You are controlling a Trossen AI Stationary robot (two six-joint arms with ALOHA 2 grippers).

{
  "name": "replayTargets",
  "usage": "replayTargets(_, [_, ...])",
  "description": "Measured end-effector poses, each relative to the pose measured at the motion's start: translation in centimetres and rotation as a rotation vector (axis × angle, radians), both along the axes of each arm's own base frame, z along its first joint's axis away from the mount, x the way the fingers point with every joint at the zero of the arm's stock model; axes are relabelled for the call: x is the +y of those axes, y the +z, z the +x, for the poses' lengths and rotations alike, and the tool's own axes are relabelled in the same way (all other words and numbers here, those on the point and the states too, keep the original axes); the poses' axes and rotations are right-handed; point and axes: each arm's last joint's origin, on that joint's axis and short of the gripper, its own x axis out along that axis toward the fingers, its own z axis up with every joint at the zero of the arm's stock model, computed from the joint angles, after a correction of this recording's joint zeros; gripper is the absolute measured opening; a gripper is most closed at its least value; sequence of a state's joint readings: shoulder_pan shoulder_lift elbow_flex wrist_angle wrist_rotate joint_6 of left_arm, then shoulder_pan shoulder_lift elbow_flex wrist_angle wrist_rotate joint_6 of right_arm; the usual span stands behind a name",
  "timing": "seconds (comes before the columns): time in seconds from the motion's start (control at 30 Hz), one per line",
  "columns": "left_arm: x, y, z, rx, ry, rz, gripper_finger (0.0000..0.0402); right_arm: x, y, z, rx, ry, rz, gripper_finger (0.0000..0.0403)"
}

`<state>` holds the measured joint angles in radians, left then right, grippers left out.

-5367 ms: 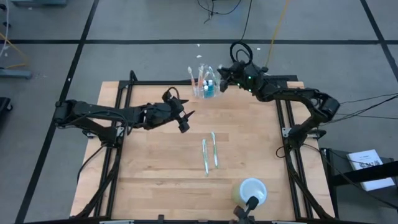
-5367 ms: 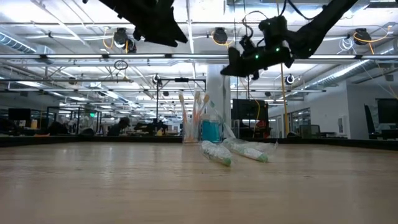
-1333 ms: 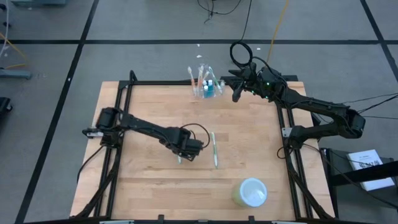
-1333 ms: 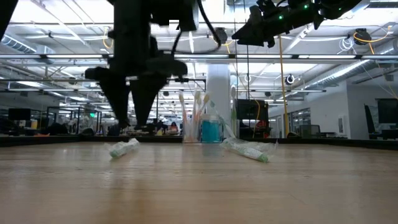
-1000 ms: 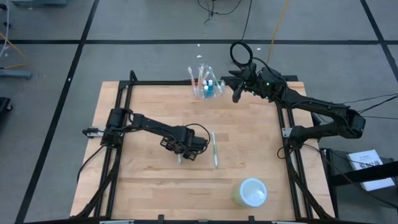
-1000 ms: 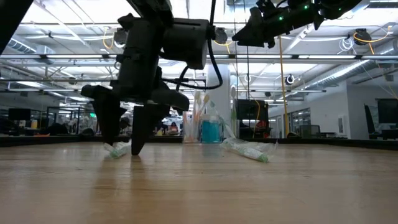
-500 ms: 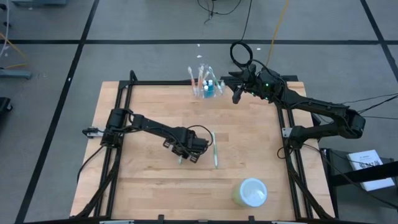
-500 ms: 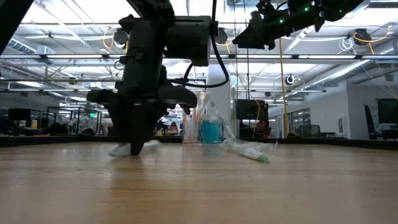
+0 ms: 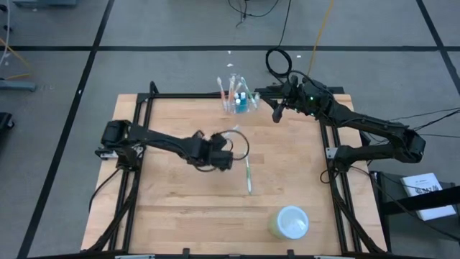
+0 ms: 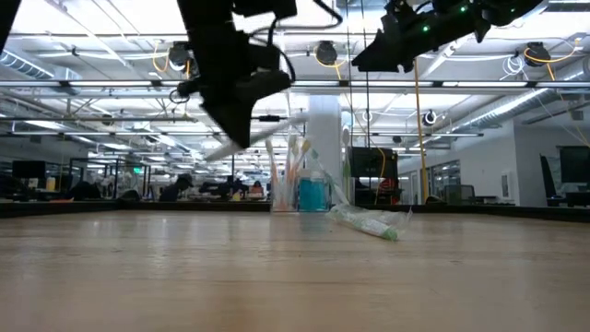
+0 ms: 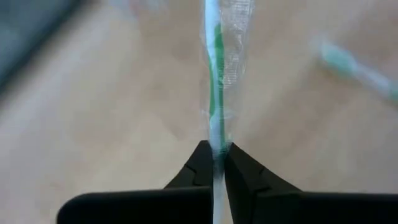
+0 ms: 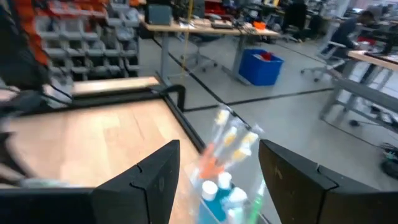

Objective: Pick & Place toothbrushing station
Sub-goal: Put the green toothbrush into the transparent organizer

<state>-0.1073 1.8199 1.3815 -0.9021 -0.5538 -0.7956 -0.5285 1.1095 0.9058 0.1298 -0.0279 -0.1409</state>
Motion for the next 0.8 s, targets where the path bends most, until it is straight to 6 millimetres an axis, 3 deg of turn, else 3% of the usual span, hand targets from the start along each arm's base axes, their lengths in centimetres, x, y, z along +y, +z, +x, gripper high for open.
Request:
replayTargets(0.13, [0.4, 3.7, 0.1, -0.15, -0.082, 0.205, 0.0013, 0.7, 0.3, -0.5, -0.035, 0.103, 0.037, 0.021])
replayTargets(0.23, [0.3, 5.0, 0.7, -0.202, -0.187, 0.289, 0.0008, 1.2, -0.2, -0.6, -0.083, 0.237, 0.064, 0.021])
replayTargets(0.33, [0.8, 5.0, 1.4, -0.209, -0.293, 0.35, 0.0006, 1.8, -1.0, -0.6, -0.129, 0.337, 0.057, 0.021])
replayTargets(0.53, [2.8, 4.8, 2.7, -0.336, -0.44, 0.384, 0.0006, 2.6, -2.4, -0.6, -0.167, 0.376, 0.026, 0.021])
replayTargets(0.8, [5.2, 3.0, 2.2, -0.5, -0.528, 0.352, 0.0005, 2.7, -2.6, -0.6, -0.165, 0.378, 0.027, 0.021])
